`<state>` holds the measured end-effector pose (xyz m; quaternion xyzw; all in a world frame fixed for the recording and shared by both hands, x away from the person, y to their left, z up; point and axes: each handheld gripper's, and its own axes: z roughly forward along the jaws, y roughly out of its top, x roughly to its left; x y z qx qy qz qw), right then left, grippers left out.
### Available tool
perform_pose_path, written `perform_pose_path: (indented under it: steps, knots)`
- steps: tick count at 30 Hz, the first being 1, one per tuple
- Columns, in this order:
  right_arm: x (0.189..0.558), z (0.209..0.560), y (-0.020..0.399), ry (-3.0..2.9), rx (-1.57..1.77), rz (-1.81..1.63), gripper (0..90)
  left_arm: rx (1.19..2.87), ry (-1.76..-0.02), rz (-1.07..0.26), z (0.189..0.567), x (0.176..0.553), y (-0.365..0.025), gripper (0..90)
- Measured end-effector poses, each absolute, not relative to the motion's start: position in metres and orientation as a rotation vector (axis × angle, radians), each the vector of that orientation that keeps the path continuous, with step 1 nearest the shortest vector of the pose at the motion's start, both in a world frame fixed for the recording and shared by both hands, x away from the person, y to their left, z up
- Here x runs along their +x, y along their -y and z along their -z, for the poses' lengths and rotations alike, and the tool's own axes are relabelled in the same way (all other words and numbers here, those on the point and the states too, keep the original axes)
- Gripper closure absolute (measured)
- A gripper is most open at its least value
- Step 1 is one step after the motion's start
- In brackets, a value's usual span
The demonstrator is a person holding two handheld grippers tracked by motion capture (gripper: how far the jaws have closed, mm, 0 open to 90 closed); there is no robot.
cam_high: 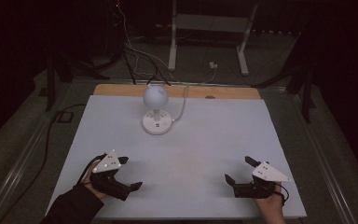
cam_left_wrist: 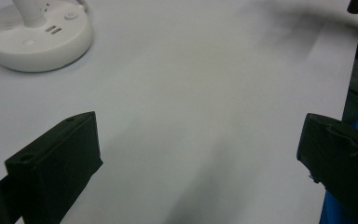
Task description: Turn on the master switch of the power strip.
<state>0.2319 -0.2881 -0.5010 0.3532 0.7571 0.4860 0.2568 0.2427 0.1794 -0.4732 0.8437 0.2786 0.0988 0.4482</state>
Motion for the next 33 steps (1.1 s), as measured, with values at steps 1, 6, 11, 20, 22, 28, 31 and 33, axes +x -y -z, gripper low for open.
perform_pose_path:
  steps: [1,6,11,20,22,28,31,33]
  knots:
    - [0.232,0.501,0.288,-2.054,0.960,-1.321,0.0,2.092,-0.682,-0.244,0.473,0.243,-0.178,0.0]
    - [0.232,0.501,0.288,-2.055,0.963,-1.318,0.0,2.091,-0.675,-0.247,0.470,0.246,-0.174,0.0]
    - [0.232,0.501,0.288,-2.055,0.957,-1.320,0.0,2.092,-0.656,-0.240,0.465,0.250,-0.169,0.0]
    - [0.232,0.501,0.289,-2.055,0.958,-1.322,0.0,2.104,-0.625,-0.282,0.453,0.260,-0.155,0.0]
    - [0.232,0.501,0.289,-2.056,0.959,-1.324,0.0,2.105,-0.616,-0.324,0.450,0.261,-0.151,0.1]
    - [0.231,0.501,0.289,-2.055,0.961,-1.326,0.0,2.091,-0.605,-0.293,0.446,0.266,-0.143,0.0]
    - [0.231,0.501,0.289,-2.055,0.962,-1.329,0.0,2.094,-0.602,-0.297,0.442,0.269,-0.140,0.1]
    - [0.231,0.501,0.289,-2.056,0.963,-1.331,0.0,2.091,-0.600,-0.306,0.440,0.270,-0.138,0.0]
